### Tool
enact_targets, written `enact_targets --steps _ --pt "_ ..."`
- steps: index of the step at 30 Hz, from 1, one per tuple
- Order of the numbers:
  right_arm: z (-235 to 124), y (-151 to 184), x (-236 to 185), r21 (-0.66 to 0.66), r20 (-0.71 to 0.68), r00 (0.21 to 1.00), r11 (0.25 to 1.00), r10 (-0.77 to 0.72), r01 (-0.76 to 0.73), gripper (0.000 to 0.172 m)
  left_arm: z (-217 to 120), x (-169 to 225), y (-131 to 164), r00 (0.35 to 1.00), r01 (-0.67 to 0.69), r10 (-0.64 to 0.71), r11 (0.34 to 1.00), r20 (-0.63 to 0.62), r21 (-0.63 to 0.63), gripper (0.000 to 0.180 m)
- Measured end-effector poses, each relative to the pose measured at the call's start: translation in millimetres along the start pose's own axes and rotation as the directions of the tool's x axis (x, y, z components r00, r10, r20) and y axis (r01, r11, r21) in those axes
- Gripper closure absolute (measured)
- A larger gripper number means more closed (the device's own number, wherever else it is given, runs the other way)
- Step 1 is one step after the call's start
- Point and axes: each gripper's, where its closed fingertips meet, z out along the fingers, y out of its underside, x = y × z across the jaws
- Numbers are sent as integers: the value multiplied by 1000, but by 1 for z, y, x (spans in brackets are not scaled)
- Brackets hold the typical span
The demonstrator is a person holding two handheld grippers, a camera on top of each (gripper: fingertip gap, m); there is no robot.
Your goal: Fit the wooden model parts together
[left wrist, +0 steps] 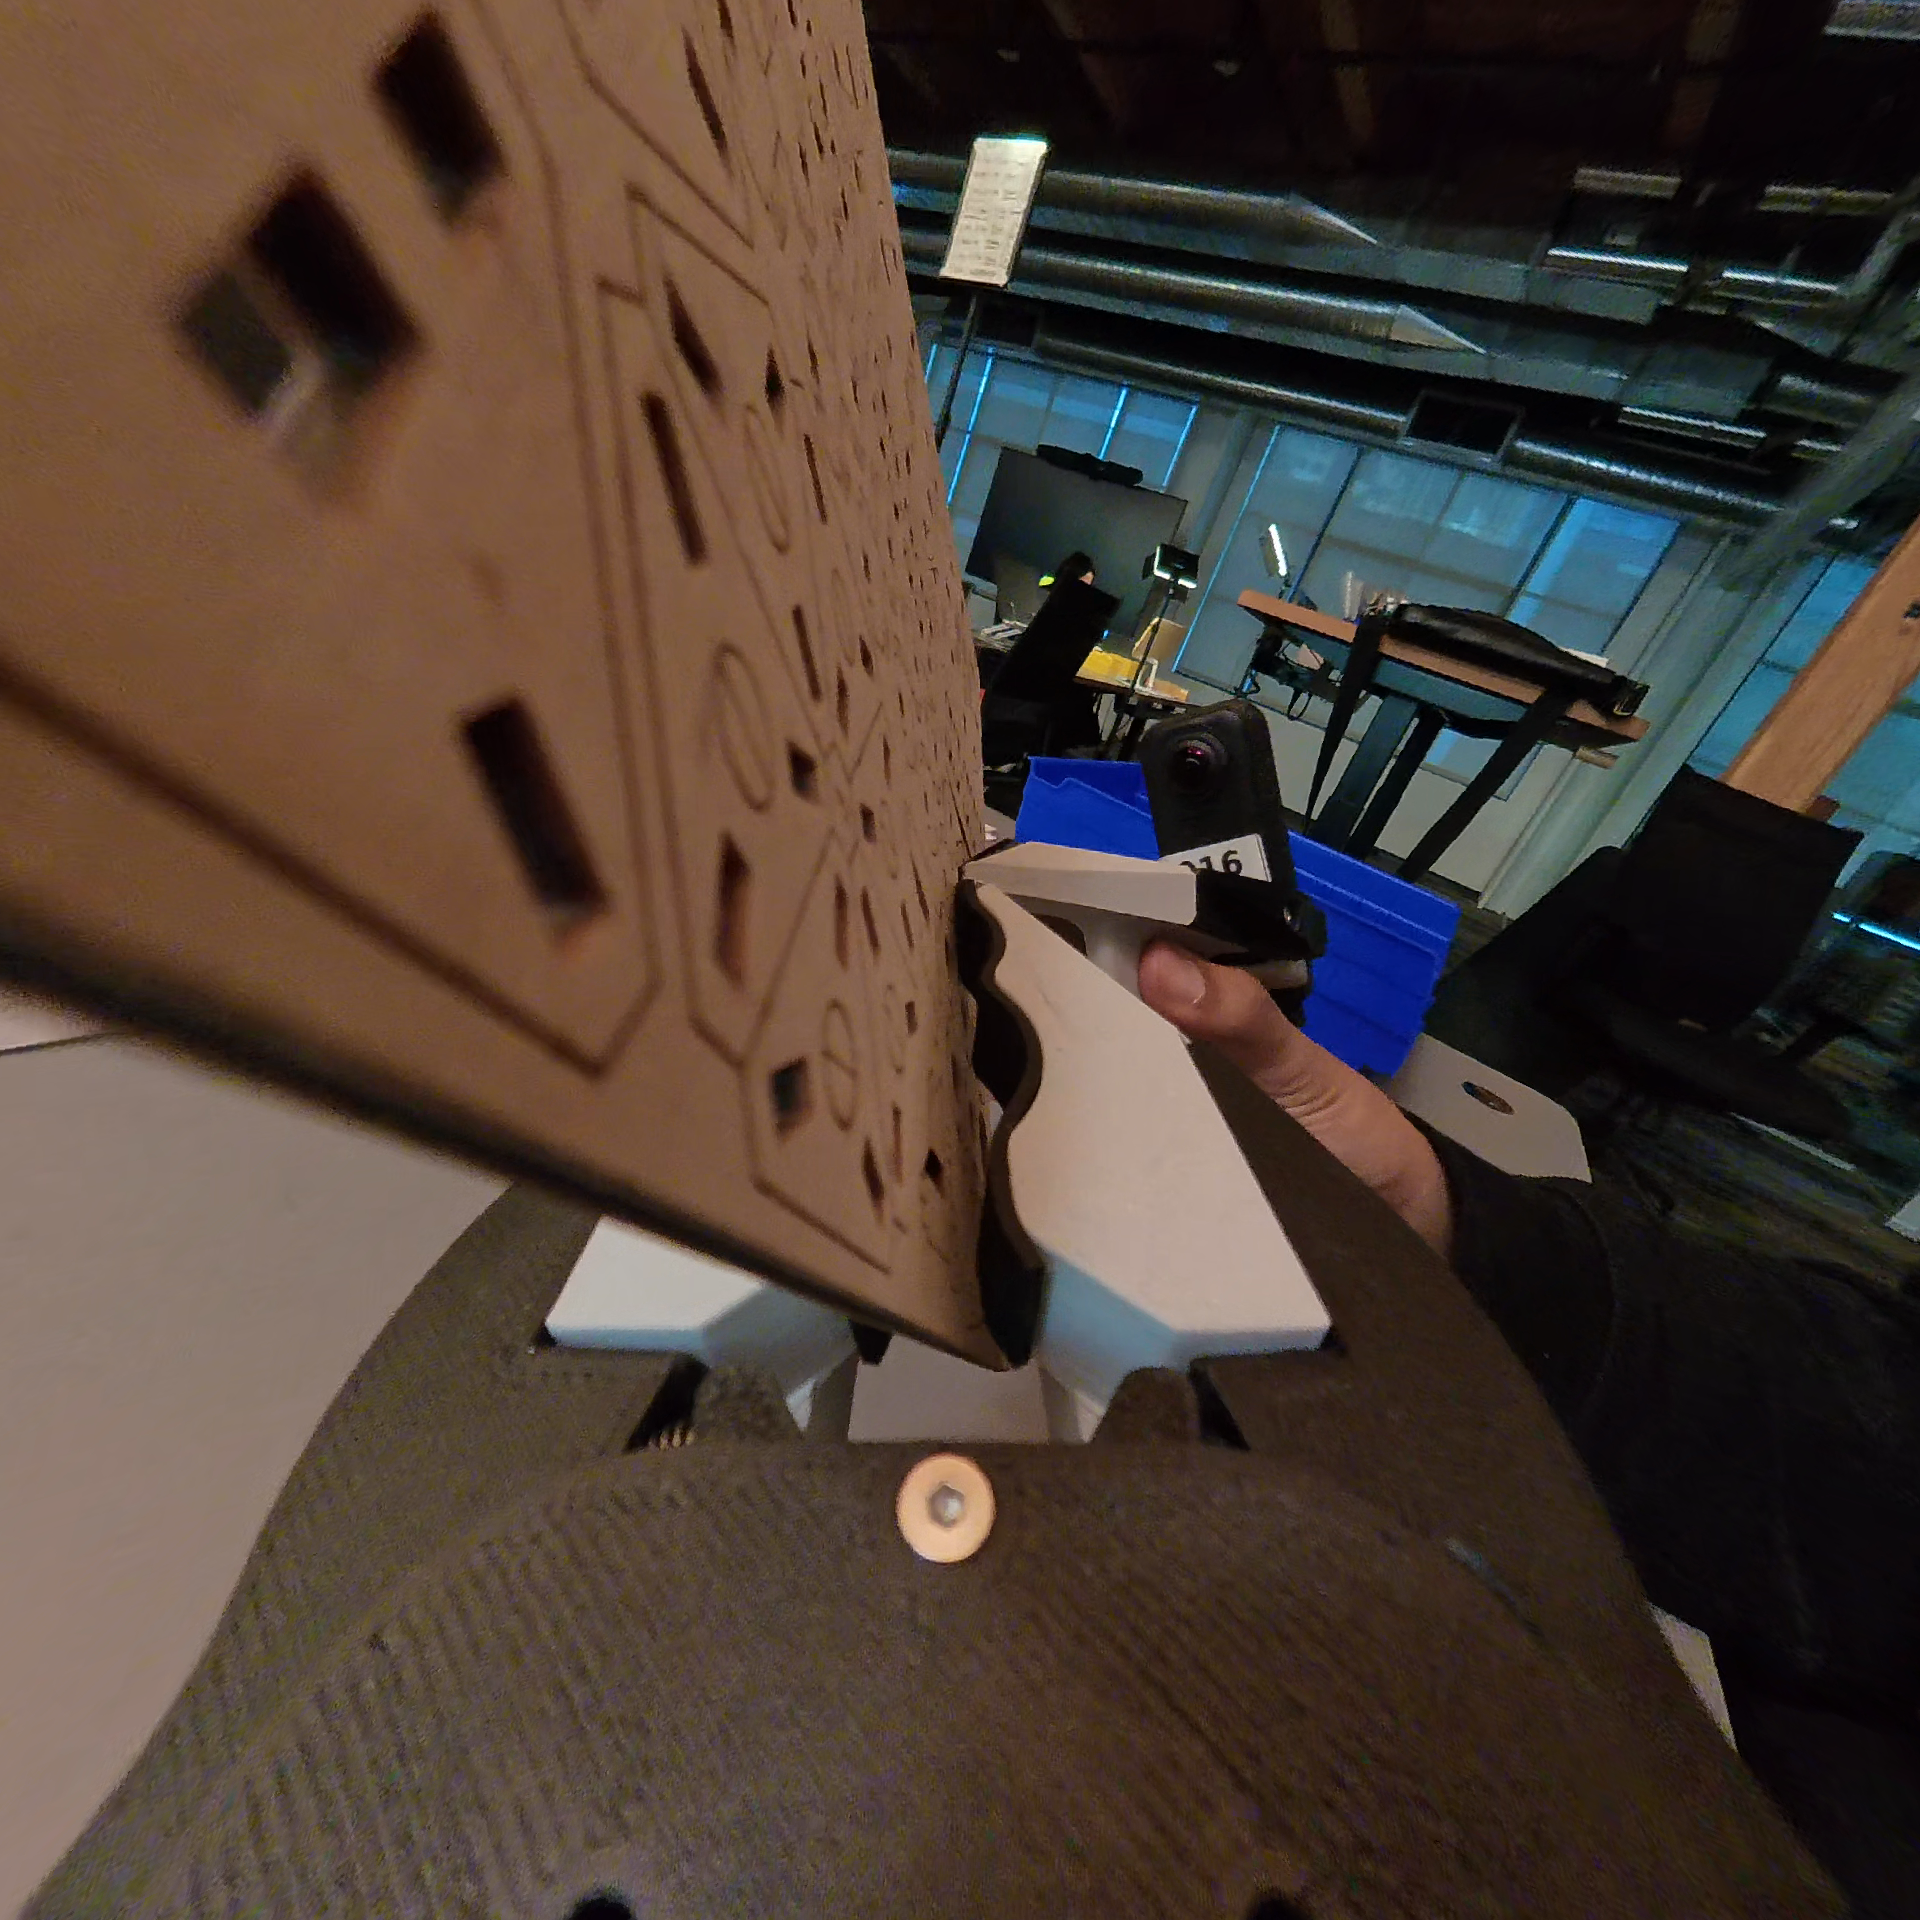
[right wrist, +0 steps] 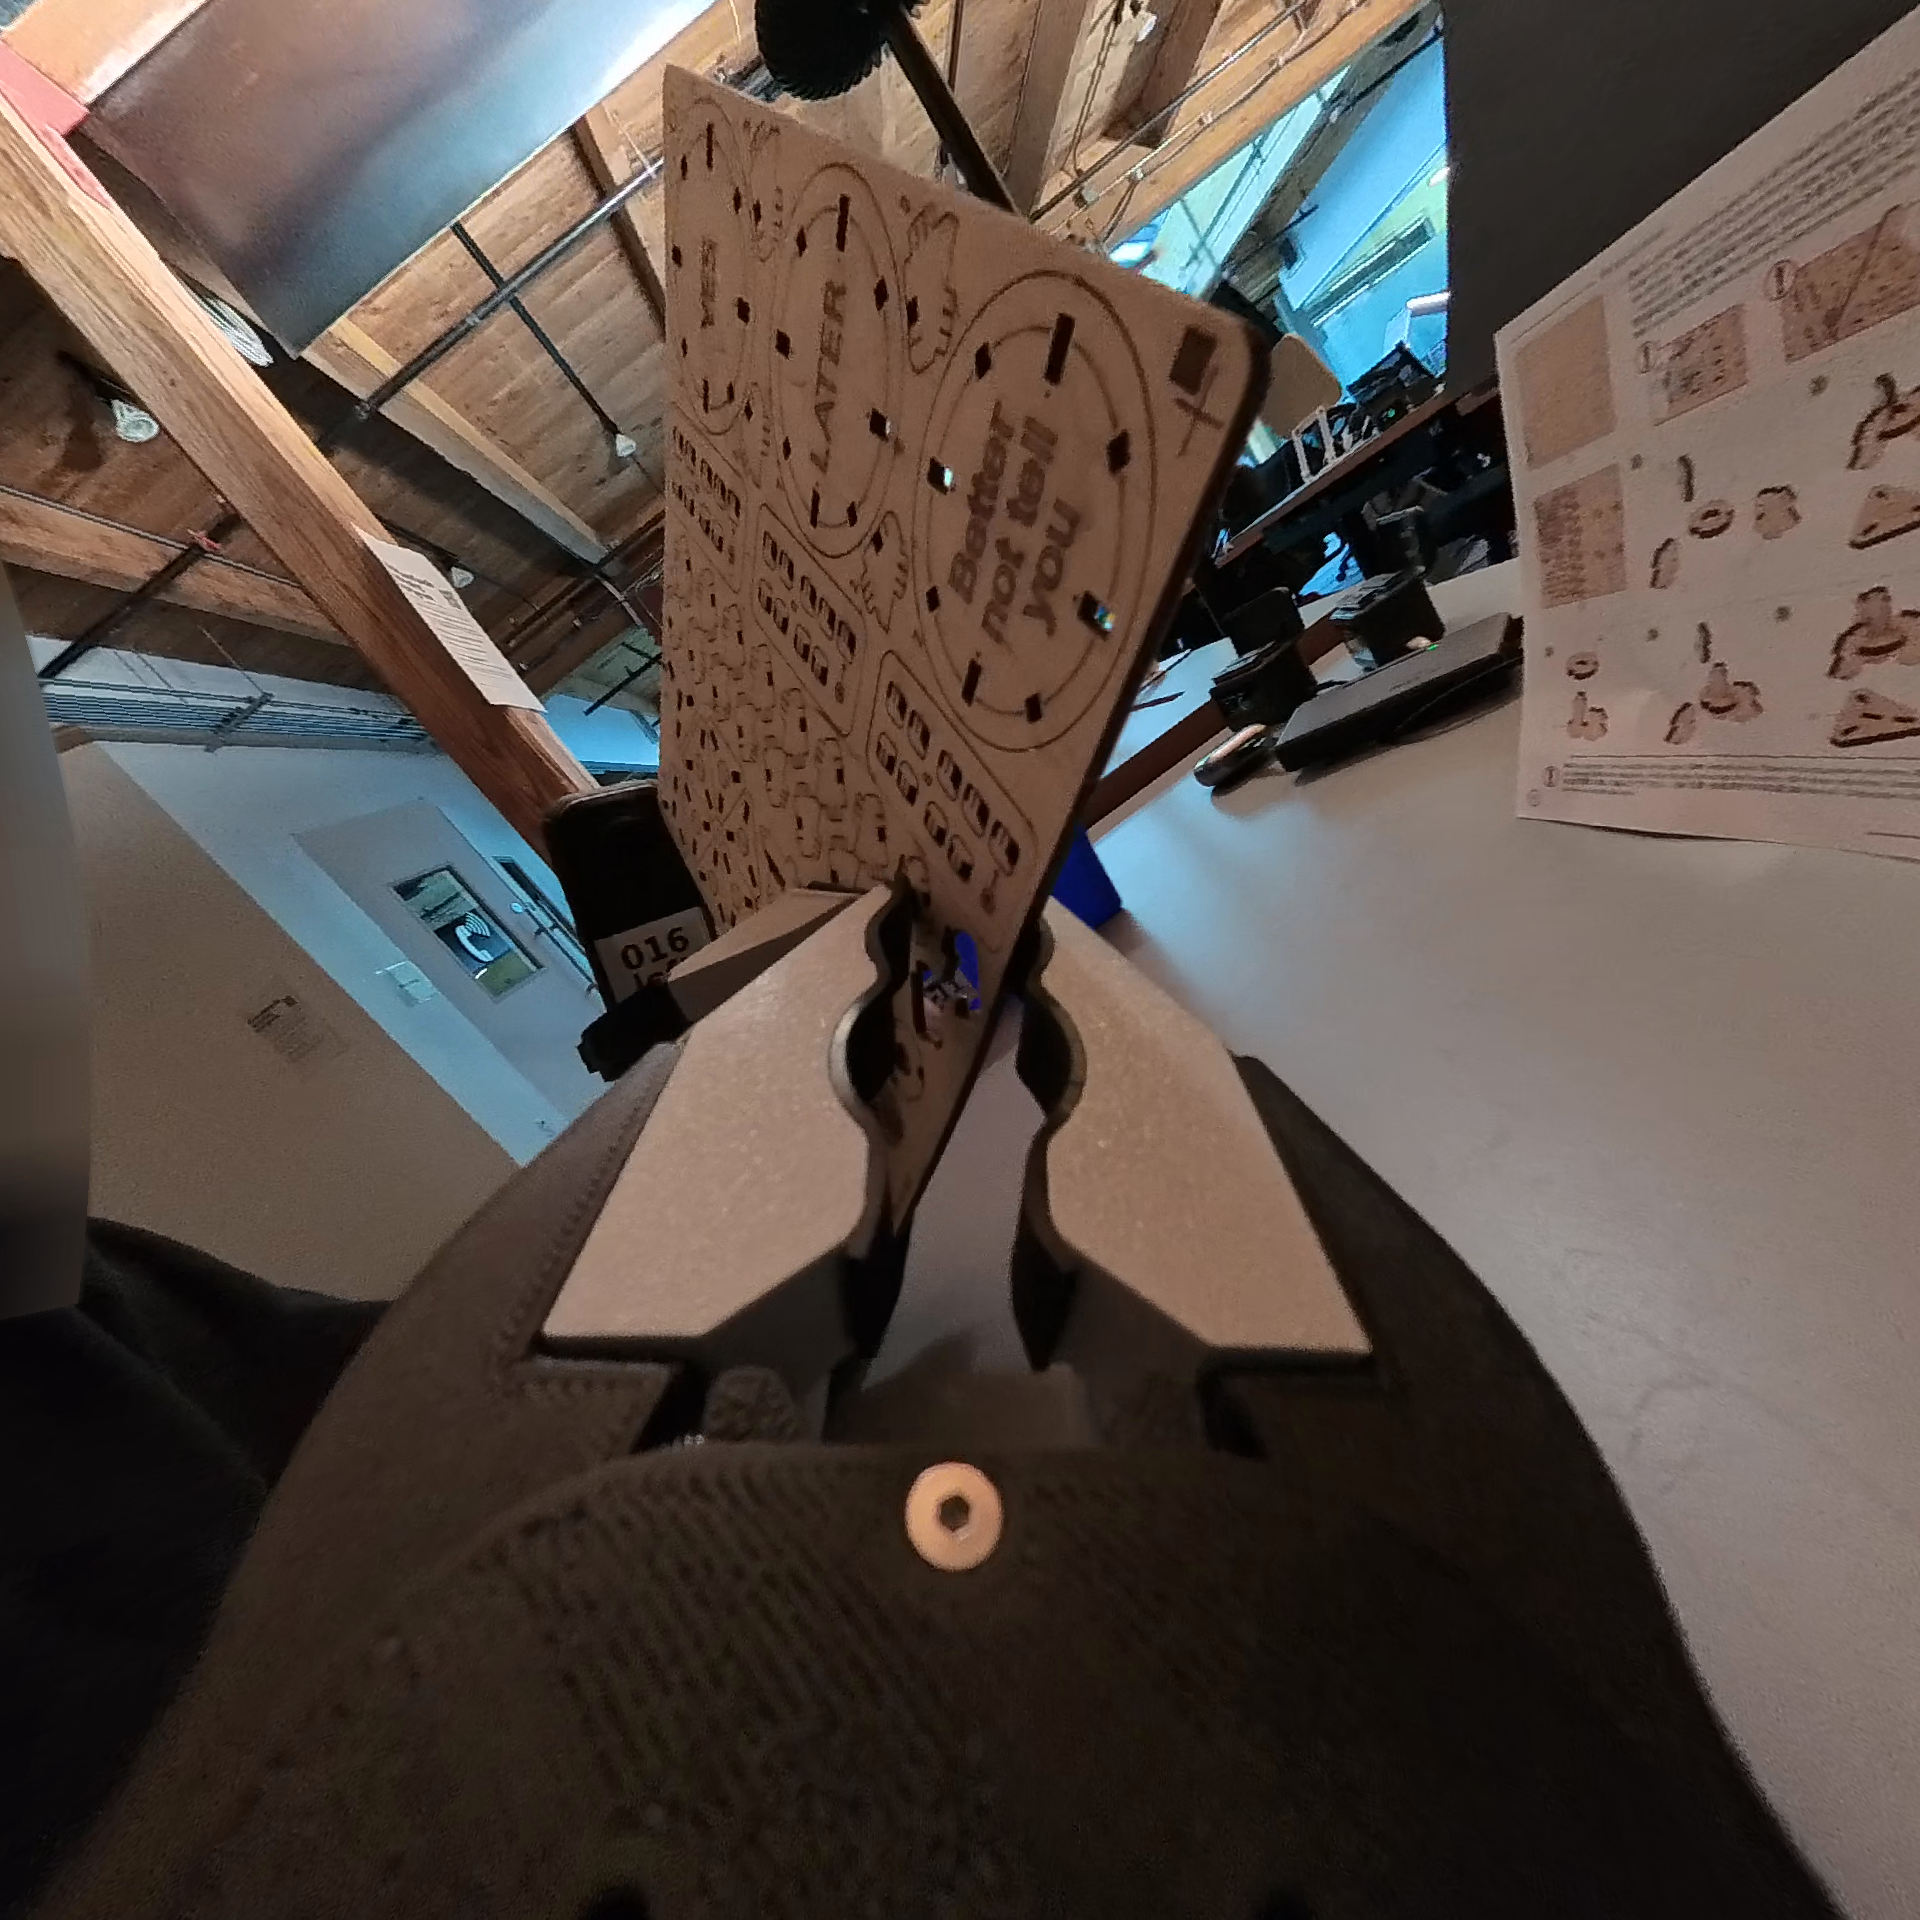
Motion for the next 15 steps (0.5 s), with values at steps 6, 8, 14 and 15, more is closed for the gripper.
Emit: enact_targets --steps 6,8,14,15 --pt "1 2 4 9 -35 999 1000 -22 23 155 0 -4 2 999 44 -44 999 8 -1 180" --pt "2 1 5 18 -30 1000 1000 0 1 156 0 -5 2 999 46 -46 999 11 0 180" --pt "2 1 5 69 51 985 983 167 -170 163 0 -7 3 994 105 -105 994 -2 3 180" --pt "2 1 5 73 58 981 980 183 -187 163 1 -8 3 994 105 -105 994 0 2 180"
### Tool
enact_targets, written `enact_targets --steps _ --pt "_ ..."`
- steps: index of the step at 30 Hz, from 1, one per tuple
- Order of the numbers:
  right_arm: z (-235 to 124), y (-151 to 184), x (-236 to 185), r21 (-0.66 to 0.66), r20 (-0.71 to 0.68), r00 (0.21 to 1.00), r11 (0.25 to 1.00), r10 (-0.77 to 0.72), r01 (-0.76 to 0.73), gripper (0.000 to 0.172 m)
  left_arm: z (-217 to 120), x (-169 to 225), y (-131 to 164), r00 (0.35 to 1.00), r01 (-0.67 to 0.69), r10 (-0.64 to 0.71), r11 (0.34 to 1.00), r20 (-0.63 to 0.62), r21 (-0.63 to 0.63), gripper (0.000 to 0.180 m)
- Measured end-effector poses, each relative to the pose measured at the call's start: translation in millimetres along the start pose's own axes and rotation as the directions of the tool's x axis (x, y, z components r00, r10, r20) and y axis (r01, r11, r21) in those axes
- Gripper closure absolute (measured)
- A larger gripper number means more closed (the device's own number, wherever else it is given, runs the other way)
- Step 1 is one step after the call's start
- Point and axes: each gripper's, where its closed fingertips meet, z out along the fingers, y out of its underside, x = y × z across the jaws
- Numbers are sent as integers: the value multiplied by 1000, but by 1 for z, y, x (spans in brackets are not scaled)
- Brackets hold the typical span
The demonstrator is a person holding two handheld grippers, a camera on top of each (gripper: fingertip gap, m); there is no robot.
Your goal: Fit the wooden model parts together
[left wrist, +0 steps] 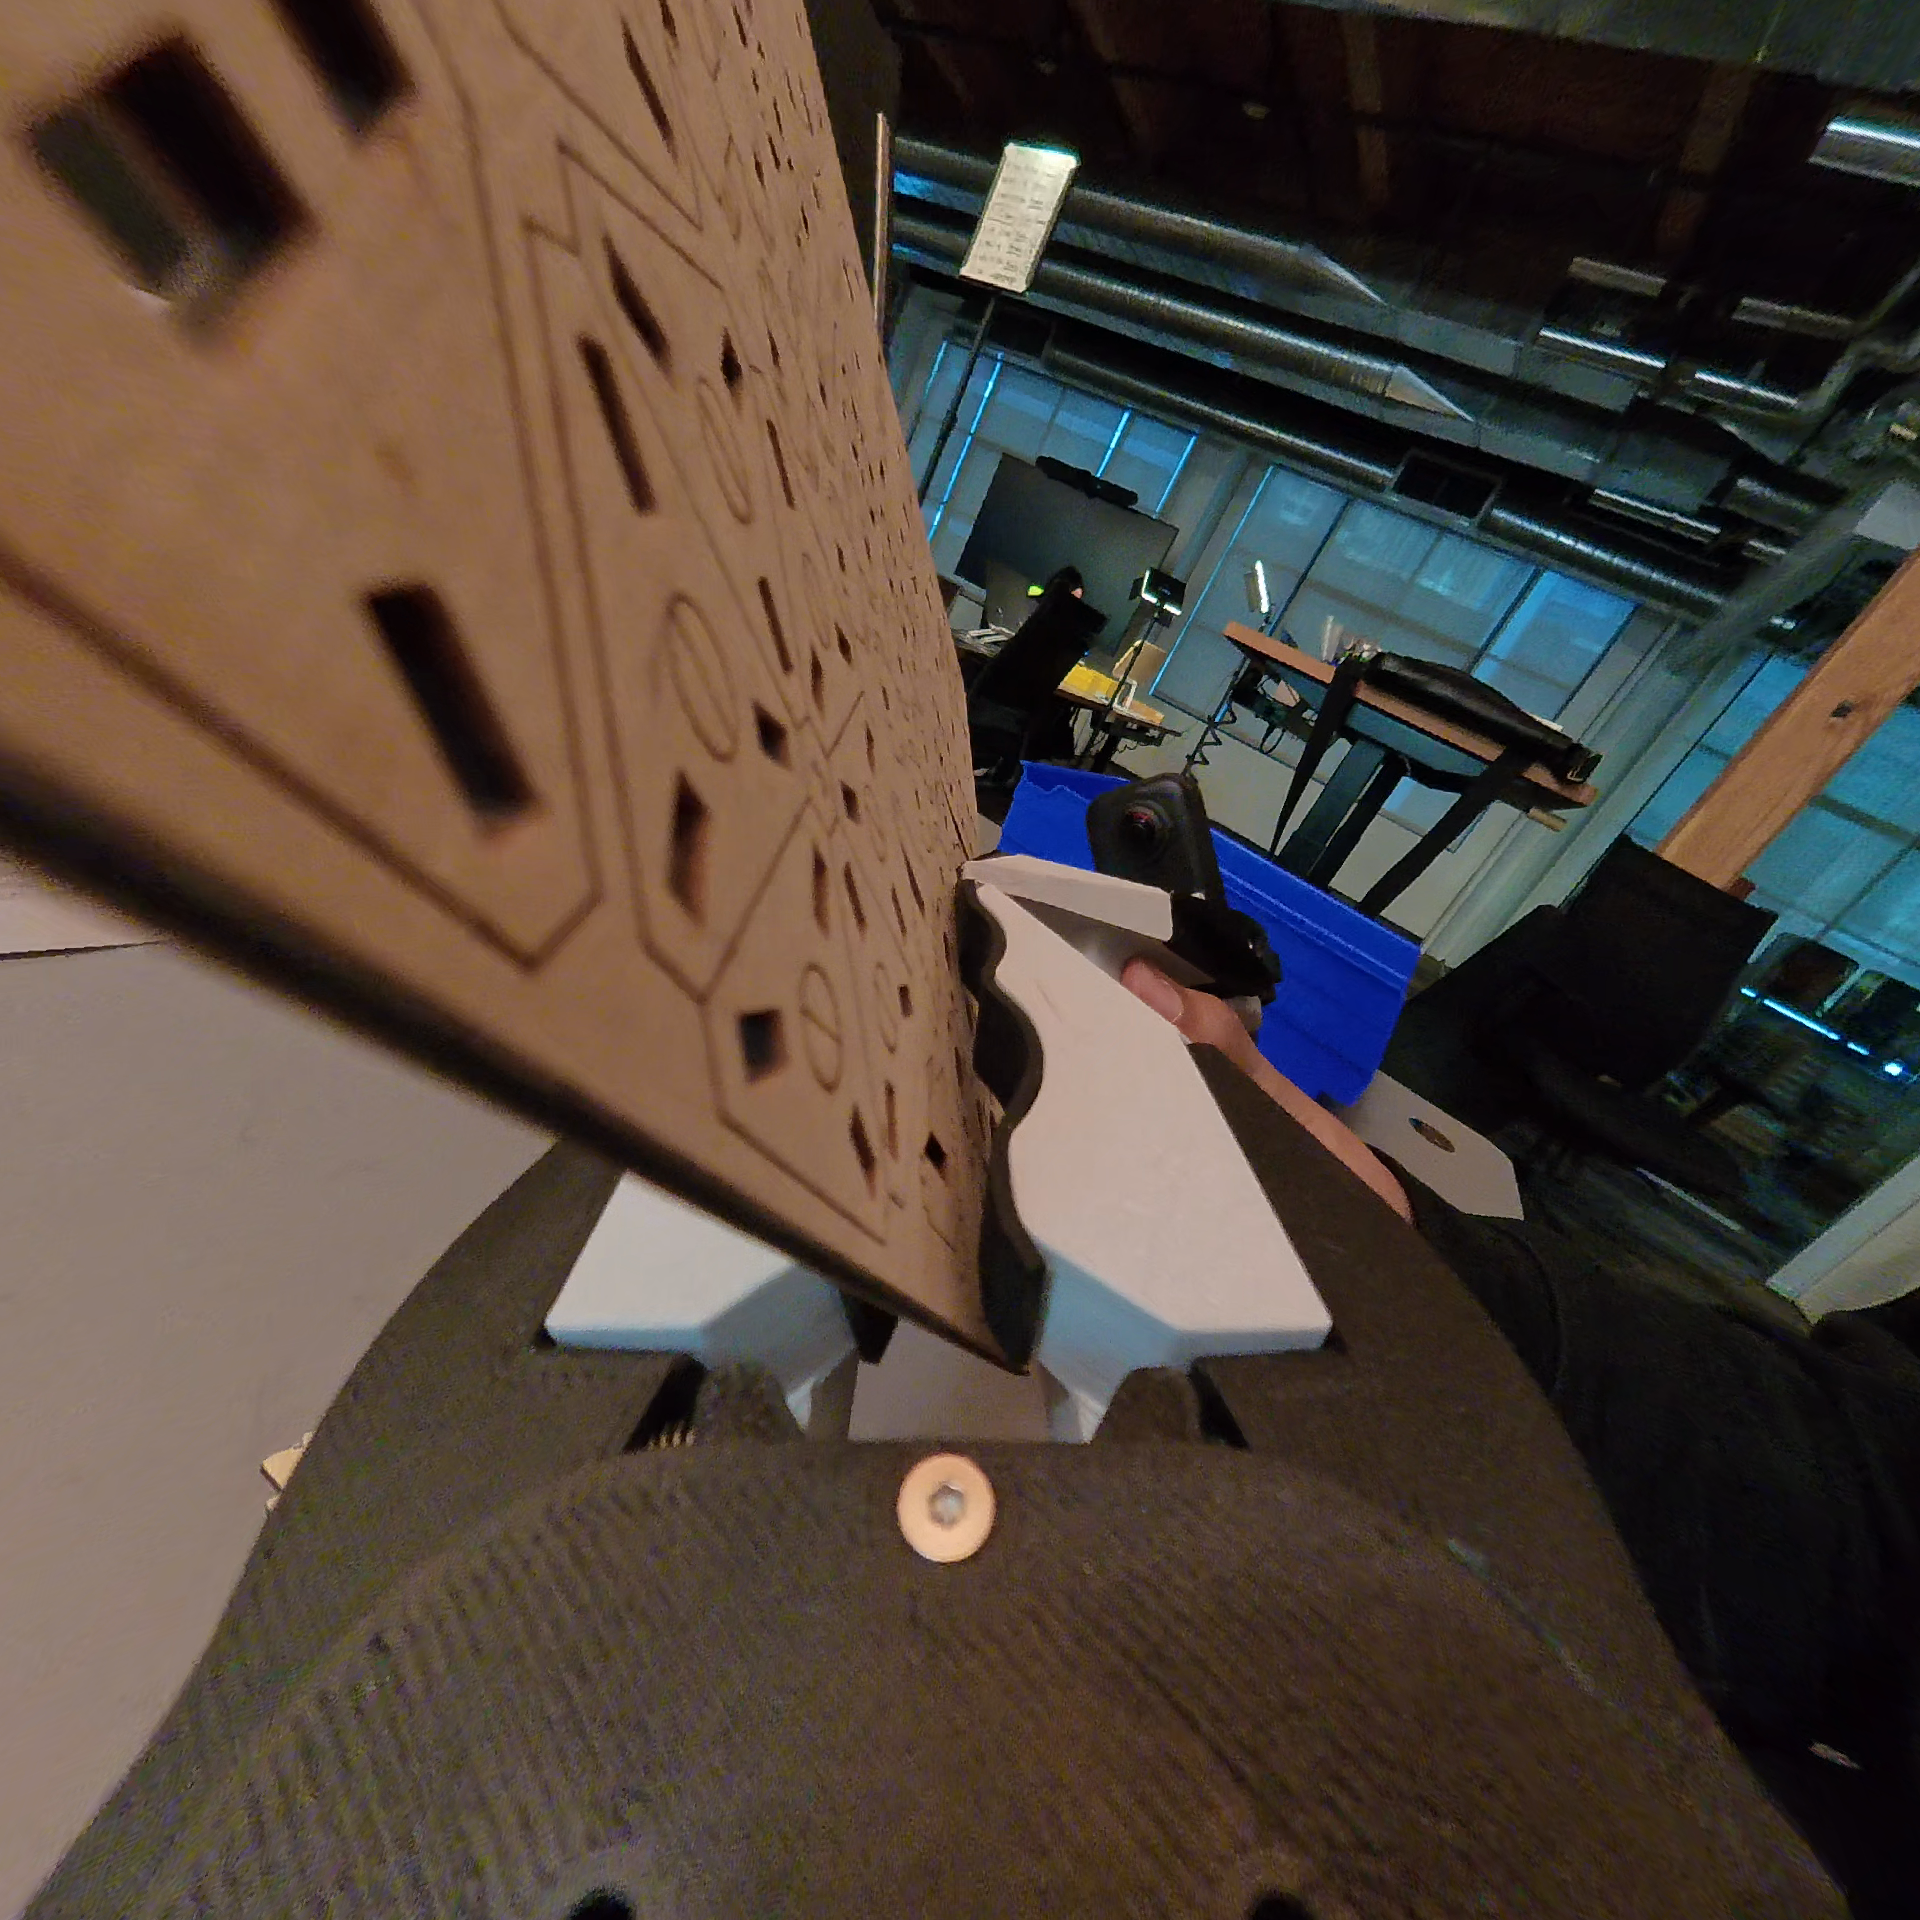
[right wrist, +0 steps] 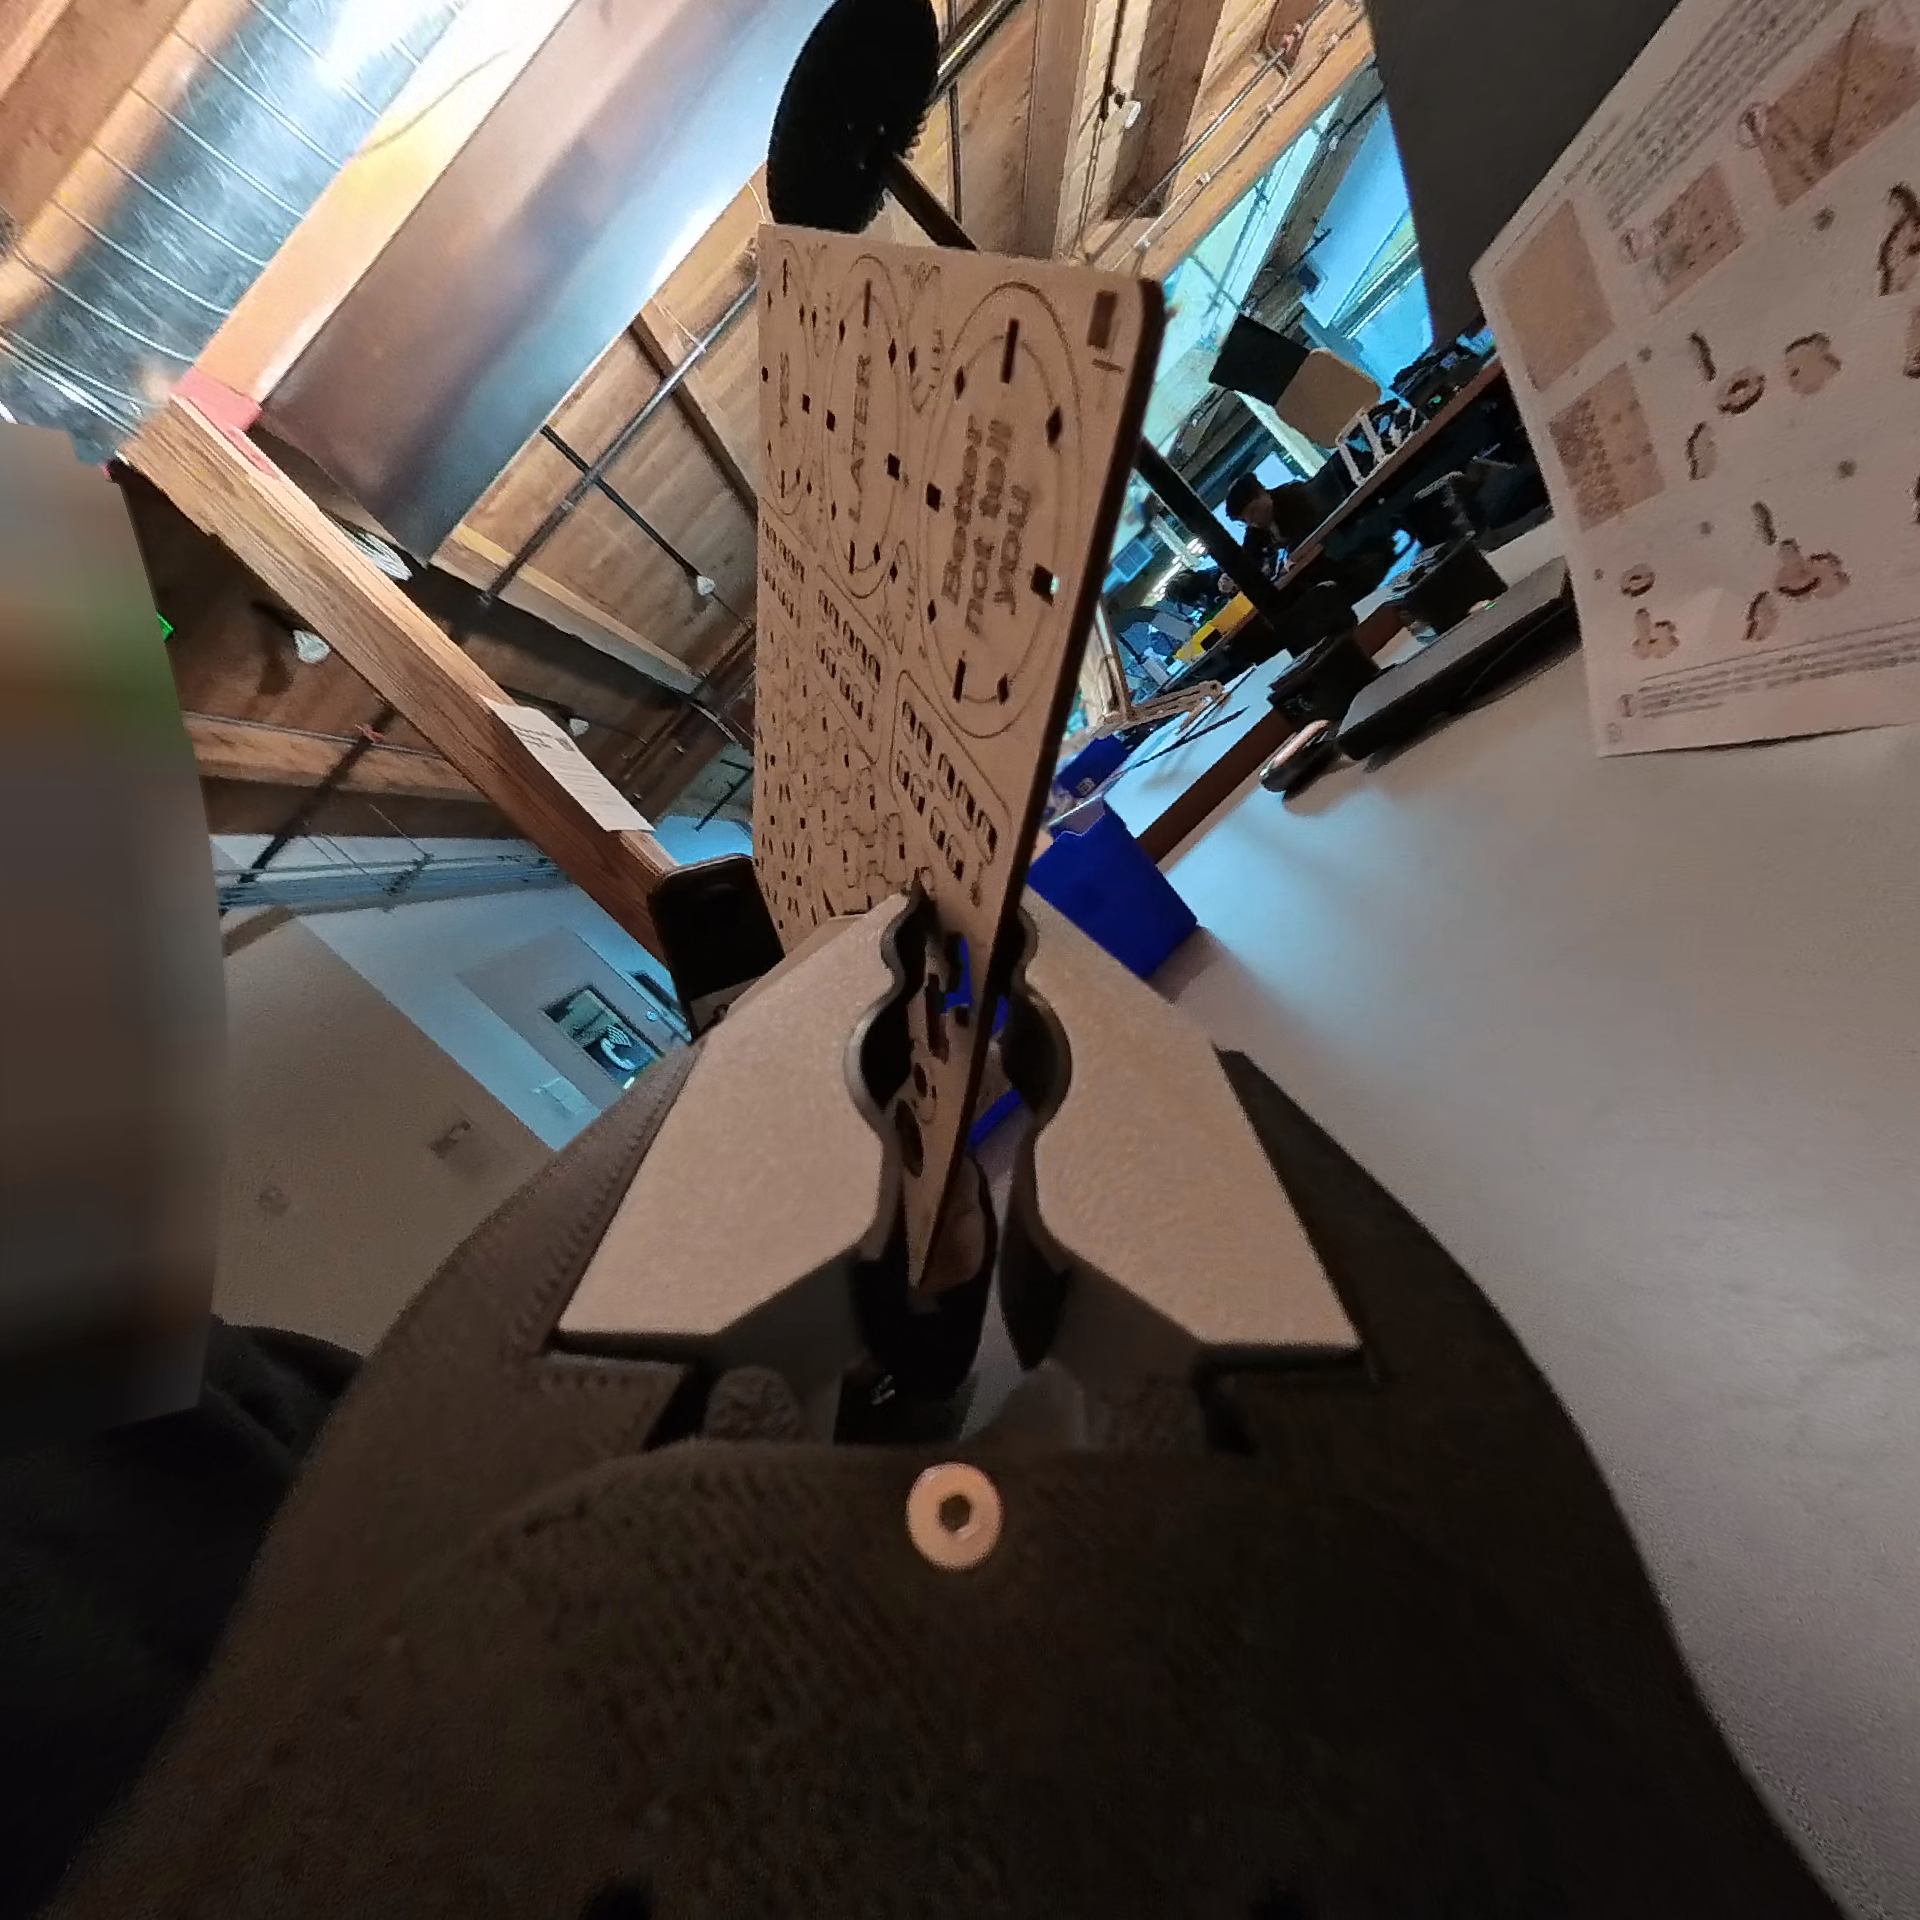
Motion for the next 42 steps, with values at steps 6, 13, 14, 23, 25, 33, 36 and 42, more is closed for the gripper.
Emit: enact_targets --steps 6,13,14,23,25,33,36,42 --pt "-1 -2 -3 39 104 983 987 151 -155 170 0 1 0 998 53 -53 999 -28 5 180" --pt "5 -2 -7 13 53 998 1000 -18 17 166 -2 0 -6 977 193 -189 980 -98 40 180" --pt "4 -3 -7 25 51 999 1000 -17 16 163 -2 1 -5 986 148 -145 988 -83 31 180" --pt "1 -4 -6 29 62 998 999 29 -31 164 0 3 -2 992 108 -106 994 -66 16 180" --pt "1 -5 -7 23 62 998 999 24 -26 163 0 5 -2 994 90 -89 996 -65 14 180" --pt "-4 -3 -16 -89 43 988 985 -145 149 158 1 17 -2 984 -173 173 985 40 9 180" --pt "-4 -4 -17 -91 40 985 982 -165 168 158 1 18 -3 983 -175 174 984 51 17 180" --pt "-3 -3 -14 -84 24 988 985 -152 154 159 0 14 -2 985 -166 165 986 58 11 180"
